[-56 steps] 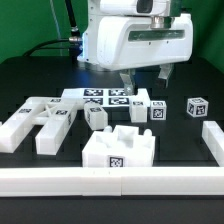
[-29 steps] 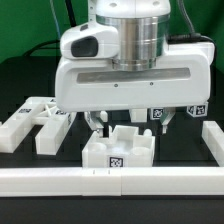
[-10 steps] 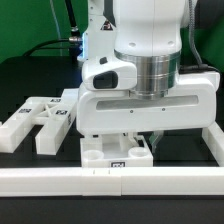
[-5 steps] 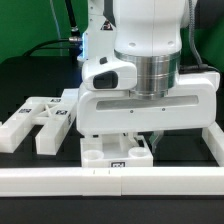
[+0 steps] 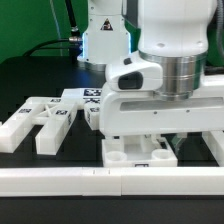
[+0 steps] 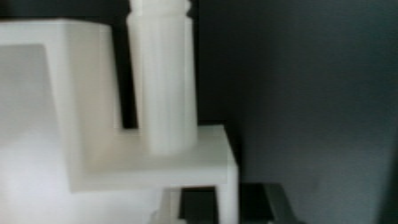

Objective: Assemble chair

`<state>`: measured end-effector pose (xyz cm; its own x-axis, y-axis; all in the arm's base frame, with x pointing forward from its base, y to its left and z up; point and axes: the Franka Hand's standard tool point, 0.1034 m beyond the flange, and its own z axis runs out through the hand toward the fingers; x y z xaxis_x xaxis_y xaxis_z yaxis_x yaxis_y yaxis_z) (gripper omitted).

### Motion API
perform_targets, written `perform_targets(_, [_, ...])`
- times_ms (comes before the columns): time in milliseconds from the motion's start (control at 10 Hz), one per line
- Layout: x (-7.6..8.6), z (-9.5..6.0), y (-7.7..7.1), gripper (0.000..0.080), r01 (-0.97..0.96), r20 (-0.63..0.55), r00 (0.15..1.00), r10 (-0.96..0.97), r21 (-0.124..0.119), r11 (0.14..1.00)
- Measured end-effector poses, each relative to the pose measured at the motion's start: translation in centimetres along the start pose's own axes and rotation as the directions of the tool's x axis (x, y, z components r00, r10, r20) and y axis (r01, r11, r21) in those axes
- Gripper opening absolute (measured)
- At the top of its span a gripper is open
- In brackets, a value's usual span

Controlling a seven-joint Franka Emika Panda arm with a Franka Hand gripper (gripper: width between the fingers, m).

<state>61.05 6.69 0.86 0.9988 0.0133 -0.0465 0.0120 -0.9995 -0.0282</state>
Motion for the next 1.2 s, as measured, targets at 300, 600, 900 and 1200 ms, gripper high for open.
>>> perform_targets(300, [1.2,-0.1,-2.6,0.0033,-0.021,-0.017,1.000,0.021,0.004,1.000])
perform_targets(600, [1.5,-0.1,-4.0,0.0033,-0.027,-0.014,1.000,0.027,0.006,1.000])
perform_targets(900, [1.4,0.0,-4.3,0.0033,-0.022,-0.013,1.000,0.022,0.005,1.000])
perform_targets(1200, [1.3,-0.5,-3.8,0.0137,0.009,-0.016,1.000,-0.009,0.005,1.000])
